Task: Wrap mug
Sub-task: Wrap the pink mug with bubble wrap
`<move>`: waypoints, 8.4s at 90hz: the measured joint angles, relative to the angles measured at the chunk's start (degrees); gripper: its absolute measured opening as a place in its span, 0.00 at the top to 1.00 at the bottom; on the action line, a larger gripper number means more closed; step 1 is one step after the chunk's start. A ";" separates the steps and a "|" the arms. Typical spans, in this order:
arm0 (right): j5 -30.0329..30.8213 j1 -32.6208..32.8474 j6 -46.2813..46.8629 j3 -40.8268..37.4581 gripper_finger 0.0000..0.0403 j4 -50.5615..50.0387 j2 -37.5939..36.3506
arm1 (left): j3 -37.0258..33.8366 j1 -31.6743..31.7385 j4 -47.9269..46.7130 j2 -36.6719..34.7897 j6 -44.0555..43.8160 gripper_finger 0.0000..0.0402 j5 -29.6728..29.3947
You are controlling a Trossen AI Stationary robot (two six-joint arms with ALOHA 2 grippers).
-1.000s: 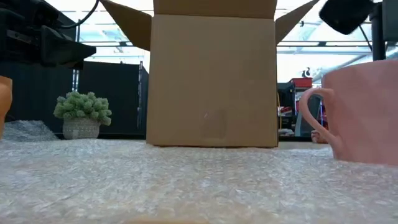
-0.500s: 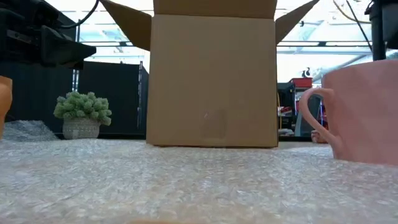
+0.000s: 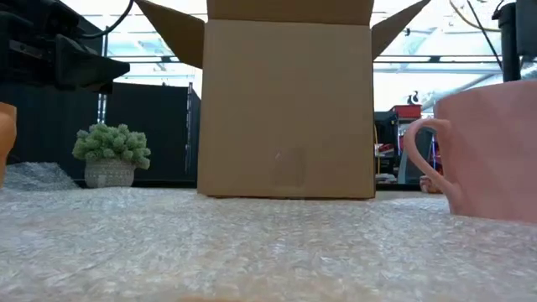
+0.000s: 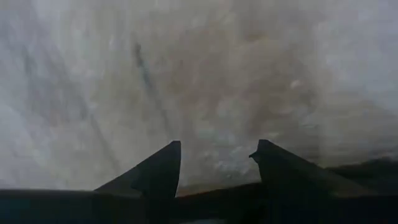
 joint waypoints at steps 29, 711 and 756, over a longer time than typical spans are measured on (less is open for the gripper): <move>1.43 0.97 -3.41 0.67 0.83 1.69 1.26 | -0.01 -0.02 0.02 0.00 0.00 1.00 0.01; 33.78 -15.36 -28.85 4.35 0.59 21.98 10.89 | 53.15 -6.57 24.55 103.10 -40.27 1.00 -36.60; 32.01 -14.91 -27.28 4.35 0.57 22.93 10.89 | 53.17 -16.44 32.73 103.10 -36.15 1.00 -20.30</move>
